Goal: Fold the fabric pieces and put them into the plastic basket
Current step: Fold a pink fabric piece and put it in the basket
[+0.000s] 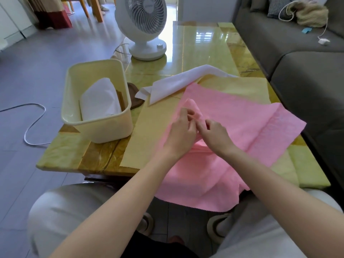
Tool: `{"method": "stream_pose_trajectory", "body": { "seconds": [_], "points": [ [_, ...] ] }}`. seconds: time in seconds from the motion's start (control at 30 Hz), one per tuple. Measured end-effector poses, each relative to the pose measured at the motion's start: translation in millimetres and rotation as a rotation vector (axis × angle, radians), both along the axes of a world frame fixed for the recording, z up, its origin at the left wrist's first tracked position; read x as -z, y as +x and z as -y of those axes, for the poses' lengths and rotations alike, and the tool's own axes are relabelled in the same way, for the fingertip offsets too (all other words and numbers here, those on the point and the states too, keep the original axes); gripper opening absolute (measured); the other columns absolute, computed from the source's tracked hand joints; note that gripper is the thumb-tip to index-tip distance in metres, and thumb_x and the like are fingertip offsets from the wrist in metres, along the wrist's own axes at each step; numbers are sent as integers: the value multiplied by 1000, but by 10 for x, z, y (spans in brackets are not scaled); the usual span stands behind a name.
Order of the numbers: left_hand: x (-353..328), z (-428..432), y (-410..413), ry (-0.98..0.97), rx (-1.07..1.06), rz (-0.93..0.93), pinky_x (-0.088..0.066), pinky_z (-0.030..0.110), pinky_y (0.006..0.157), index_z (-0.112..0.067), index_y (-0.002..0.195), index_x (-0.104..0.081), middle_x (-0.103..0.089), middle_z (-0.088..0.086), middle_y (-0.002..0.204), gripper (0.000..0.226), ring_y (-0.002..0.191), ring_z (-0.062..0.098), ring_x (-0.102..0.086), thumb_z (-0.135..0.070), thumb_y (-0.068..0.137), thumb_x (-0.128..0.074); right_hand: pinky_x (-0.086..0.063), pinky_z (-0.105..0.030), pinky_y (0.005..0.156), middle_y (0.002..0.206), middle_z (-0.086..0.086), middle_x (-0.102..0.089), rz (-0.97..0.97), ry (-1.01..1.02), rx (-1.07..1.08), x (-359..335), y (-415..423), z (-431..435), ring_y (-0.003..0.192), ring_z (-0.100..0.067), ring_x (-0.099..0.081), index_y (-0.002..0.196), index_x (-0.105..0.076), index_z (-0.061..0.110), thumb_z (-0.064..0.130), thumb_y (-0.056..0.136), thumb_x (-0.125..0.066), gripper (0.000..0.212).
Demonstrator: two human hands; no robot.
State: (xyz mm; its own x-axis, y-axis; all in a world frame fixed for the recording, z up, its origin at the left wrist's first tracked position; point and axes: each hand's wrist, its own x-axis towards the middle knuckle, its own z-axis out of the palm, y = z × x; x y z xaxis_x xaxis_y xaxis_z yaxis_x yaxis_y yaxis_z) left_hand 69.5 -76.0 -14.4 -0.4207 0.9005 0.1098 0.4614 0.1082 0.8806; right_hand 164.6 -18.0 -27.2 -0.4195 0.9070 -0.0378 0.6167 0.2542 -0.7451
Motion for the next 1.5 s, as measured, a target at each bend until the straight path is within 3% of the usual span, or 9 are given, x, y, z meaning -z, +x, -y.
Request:
{"method": "stream_pose_trajectory", "body": {
  "seconds": [0.1, 0.17, 0.27, 0.53, 0.7, 0.87, 1.0, 1.23, 1.5],
  "points": [
    [136, -41, 19, -52, 82, -72, -41, 21, 86, -1, 116, -52, -58, 14, 116, 30, 105, 23, -55, 4, 87, -44, -34, -29, 64, 85, -15, -60, 118, -16, 44, 140, 81, -165, 80, -28, -54, 80, -53, 6, 33, 96, -47, 32],
    [243, -49, -25, -98, 130, -207, -37, 25, 96, -1, 119, -53, -53, 15, 122, 37, 114, 27, -49, 7, 84, -44, -48, -36, 79, 94, -21, -65, 119, -71, 78, 234, 102, -245, 89, -34, -62, 84, -58, 2, 33, 95, -47, 35],
    [388, -28, -137, -254, 140, -453, -33, 37, 104, -12, 130, -47, -44, 7, 136, 43, 124, 27, -38, -5, 88, -46, -40, -32, 75, 90, -19, -60, 213, -71, 96, 302, 134, -264, 93, -33, -58, 71, -51, 9, 34, 96, -45, 36],
    [526, -69, -283, -463, 212, -653, -29, 42, 106, -21, 143, -32, -23, 1, 155, 55, 136, 27, -28, -32, 92, -45, -44, -37, 90, 118, -30, -58, 410, -98, 138, 264, 143, -270, 112, -40, -55, 108, -61, -8, 19, 95, -37, 38],
    [557, -76, -323, -489, 246, -701, -28, 43, 104, -23, 143, -31, -21, 0, 155, 55, 135, 27, -29, -36, 91, -43, -42, -38, 93, 128, -27, -48, 341, -158, 239, 276, 135, -248, 116, -41, -50, 123, -42, -8, 14, 90, -45, 40],
    [589, -59, -372, -444, 236, -712, -29, 43, 103, -22, 143, -28, -20, 3, 153, 57, 133, 27, -30, -41, 92, -44, -35, -28, 65, 77, -18, -54, 308, -189, 158, 201, 205, -296, 76, -26, -49, 58, -48, 14, 26, 89, -49, 33],
    [666, 37, -408, -446, 102, -726, -32, 42, 101, -13, 146, -24, -34, 12, 144, 59, 127, 30, -36, -43, 97, -34, -31, -28, 49, 52, -5, -44, 298, -135, 111, -35, 185, -297, 56, -22, -41, 46, -44, 15, 21, 86, -52, 41],
    [448, 83, -605, -461, 162, -717, -40, 37, 93, -7, 121, -50, -47, 13, 123, 30, 112, 29, -45, -17, 96, -38, -40, -32, 73, 105, -19, -65, 412, 265, -5, -705, -270, -291, 101, -35, -60, 105, -60, 4, 30, 92, -45, 33],
    [-506, 295, -1342, -3, -155, -764, -45, 39, 81, -6, 102, -60, -58, 12, 101, 19, 94, 29, -55, -14, 92, -46, -36, -31, 70, 95, -13, -61, 107, 530, -43, -1307, -1008, -168, 88, -30, -56, 106, -56, 4, 26, 97, -42, 28]
  ]
}}
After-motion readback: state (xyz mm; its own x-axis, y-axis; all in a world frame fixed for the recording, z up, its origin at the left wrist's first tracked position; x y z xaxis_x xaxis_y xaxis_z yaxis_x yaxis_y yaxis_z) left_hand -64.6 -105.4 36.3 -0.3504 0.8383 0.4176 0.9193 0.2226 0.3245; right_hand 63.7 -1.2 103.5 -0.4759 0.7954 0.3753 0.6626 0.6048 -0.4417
